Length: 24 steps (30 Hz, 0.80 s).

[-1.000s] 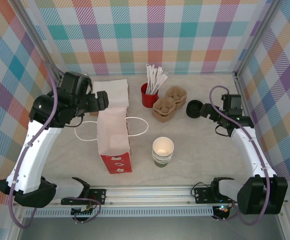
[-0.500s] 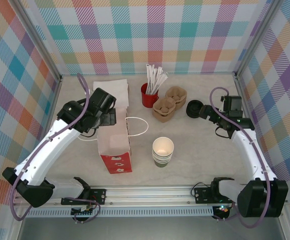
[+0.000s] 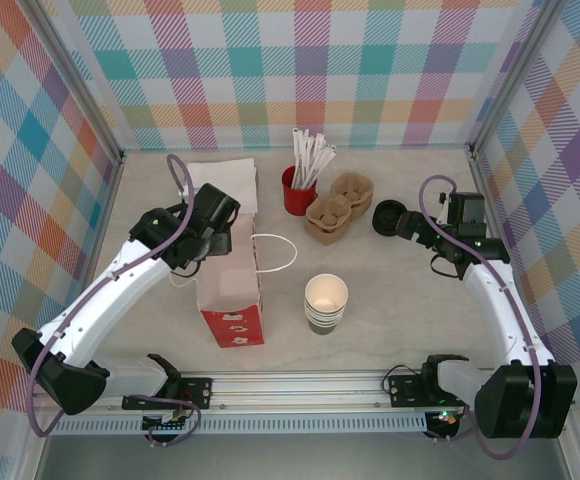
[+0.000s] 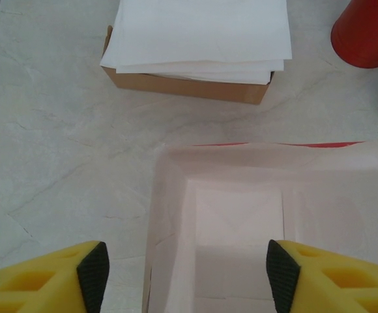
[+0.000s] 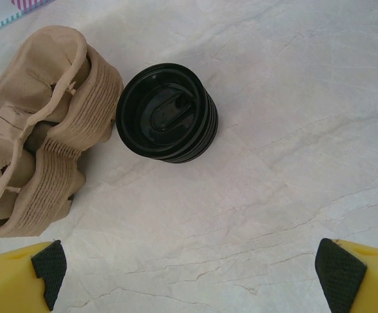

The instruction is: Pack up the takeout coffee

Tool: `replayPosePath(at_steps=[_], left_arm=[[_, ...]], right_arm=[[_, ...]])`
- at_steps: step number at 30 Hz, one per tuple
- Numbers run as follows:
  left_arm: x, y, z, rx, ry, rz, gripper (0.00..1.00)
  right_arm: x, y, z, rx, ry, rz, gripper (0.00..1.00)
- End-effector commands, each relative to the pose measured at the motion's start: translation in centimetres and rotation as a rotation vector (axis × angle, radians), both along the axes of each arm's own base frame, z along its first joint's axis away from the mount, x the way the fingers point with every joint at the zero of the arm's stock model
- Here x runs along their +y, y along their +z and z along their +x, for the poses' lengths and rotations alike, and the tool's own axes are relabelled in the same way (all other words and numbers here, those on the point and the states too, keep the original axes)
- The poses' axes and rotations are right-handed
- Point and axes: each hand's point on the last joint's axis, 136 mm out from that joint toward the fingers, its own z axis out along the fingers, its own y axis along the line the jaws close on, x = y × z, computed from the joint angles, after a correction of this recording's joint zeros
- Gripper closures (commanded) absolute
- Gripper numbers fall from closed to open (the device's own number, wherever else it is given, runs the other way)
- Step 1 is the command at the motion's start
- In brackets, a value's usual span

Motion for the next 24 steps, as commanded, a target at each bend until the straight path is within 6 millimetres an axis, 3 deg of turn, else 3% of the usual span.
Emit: replayPosePath(at_steps=[1,9,17,24], left_arm=[[-0.4,-0.1,0.1,-0.014,0.002,-0.016,0.40],[-0.5,-0.1,0.2,-0.012,0.005,-0.014,0.72],[-1.1,1.4,0.6,-0.025,-0.027,-0.029,0.98],[-1.0,5.0,0.7,-0.058,-0.056,-0.058,1.00]], right_arm=[[0.3,0.4,0.0,-0.026,0.025,-0.002,0.00],[0.1,0.7,-0.1,-0.028,0.027,-0.021,0.00],[-0.2,1.3,-0.1,-0.036,0.018,-0.036,0.00],[-0.3,2.1,0.0,-0.045,0.020,-0.051,0.00]])
